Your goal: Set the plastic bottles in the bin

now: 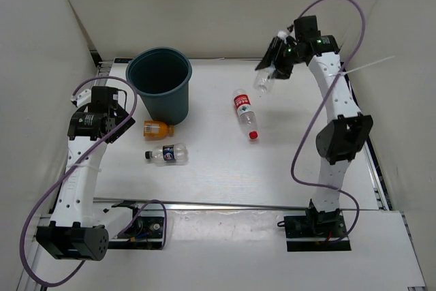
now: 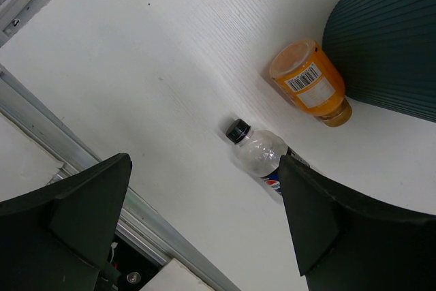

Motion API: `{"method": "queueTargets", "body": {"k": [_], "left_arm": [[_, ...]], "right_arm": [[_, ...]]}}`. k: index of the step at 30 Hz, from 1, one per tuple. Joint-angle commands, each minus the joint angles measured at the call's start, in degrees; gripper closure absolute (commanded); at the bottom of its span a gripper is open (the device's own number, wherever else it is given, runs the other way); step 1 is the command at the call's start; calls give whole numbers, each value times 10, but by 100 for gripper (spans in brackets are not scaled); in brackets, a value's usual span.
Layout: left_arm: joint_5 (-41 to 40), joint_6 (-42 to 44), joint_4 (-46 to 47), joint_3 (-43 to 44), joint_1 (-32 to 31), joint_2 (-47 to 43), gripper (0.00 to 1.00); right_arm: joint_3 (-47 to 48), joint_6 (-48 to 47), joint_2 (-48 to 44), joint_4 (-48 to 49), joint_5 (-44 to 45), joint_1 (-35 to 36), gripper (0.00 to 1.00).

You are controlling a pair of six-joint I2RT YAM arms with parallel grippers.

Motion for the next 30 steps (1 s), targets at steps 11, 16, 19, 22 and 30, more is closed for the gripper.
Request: {"method": "queueTargets", "body": {"k": [11,16,19,22,30], "left_arm": [[17,27,3,50,6,8,0],[59,20,-30,74,6,8,0],[80,20,-35,62,6,-4,0],[85,14,-35,55,6,-10,0],[104,42,-73,114,1,1,0]], "right_arm": [[124,243,0,409,-342,136,63],[147,236,27,457,-320,184,63],[140,242,39,483,-312,190,63],[145,248,55,514,-282,203,63],[158,273,99,562,-217,225,59]]}}
